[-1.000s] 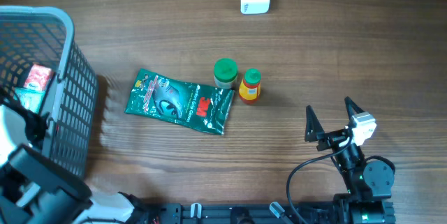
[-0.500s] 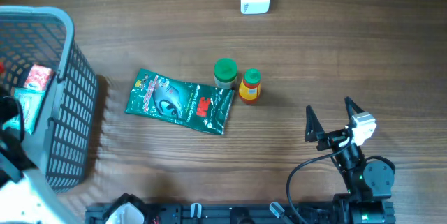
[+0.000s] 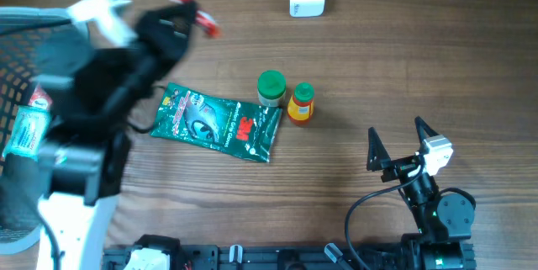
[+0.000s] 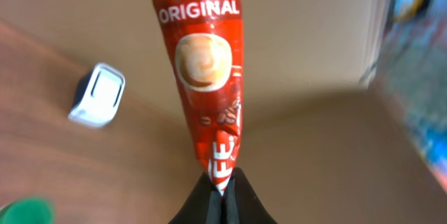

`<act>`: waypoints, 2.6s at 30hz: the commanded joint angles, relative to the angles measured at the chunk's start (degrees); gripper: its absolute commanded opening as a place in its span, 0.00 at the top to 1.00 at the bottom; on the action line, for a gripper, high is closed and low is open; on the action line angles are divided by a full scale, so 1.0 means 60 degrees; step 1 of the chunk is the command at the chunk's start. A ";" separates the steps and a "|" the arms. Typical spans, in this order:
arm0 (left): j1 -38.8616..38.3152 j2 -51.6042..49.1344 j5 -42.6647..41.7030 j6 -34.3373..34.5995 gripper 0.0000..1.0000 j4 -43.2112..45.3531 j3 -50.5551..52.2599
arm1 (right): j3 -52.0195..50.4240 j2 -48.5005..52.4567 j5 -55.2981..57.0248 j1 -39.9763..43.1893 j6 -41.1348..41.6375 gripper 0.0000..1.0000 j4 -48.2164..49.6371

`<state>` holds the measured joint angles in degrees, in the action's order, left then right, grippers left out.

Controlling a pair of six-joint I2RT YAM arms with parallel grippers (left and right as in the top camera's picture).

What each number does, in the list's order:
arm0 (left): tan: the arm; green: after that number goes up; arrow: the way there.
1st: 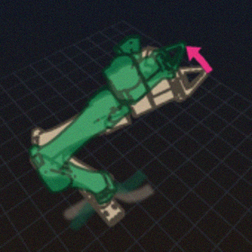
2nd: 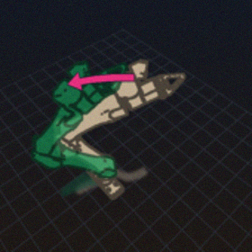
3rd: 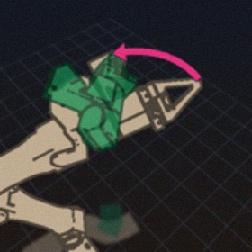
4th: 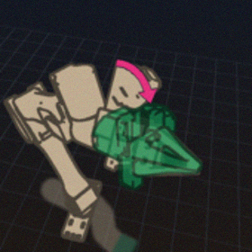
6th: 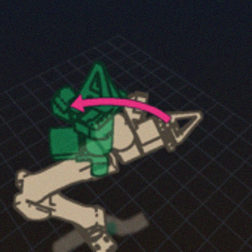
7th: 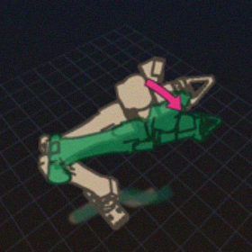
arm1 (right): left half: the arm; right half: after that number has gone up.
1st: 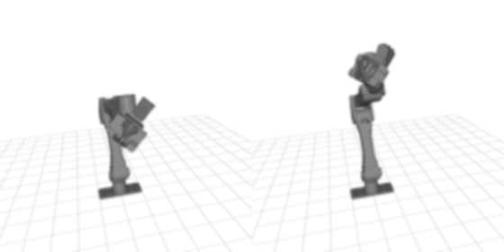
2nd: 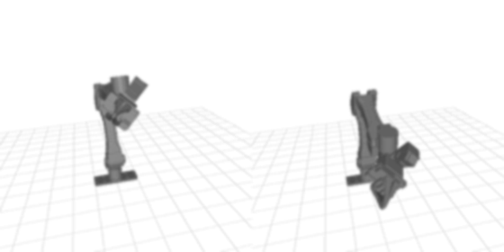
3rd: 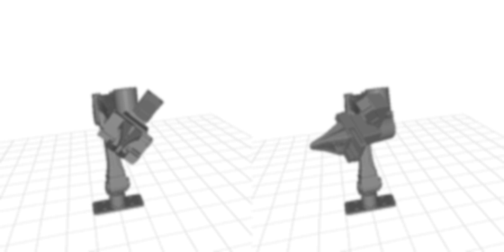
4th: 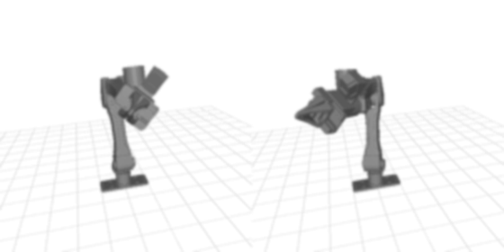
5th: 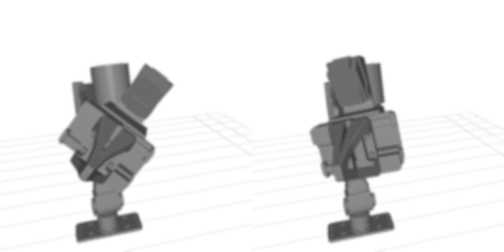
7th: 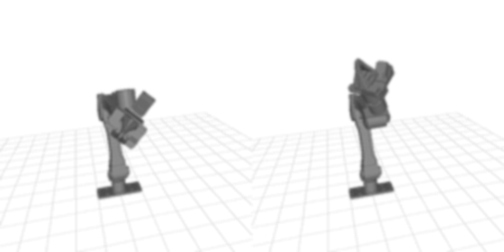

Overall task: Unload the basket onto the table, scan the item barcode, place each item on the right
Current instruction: 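Carry the Nescafe sachet out and drop it onto the glove pack, then reach the left gripper into the basket and grasp the mint-green wipes pack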

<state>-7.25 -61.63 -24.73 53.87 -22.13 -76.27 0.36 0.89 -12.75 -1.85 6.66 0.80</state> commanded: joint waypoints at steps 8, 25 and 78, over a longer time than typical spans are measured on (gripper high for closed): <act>-0.3781 -0.1249 0.5111 0.1858 0.96 -0.5679 -0.0076 | -0.0011 -0.0047 0.0160 -0.0040 0.0138 0.00 0.0026; -0.6954 -0.5821 0.5351 0.9420 0.96 -0.5592 0.0678 | -0.0011 -0.0047 0.0157 -0.0040 0.0146 0.00 0.0026; 0.4641 0.1242 1.0273 0.2113 0.00 -0.3767 -0.0415 | -0.0011 -0.0047 0.0157 -0.0036 0.0142 0.00 0.0022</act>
<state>12.27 -49.54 36.16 67.72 -42.63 -78.87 0.36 0.89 -12.75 -1.85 6.66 0.82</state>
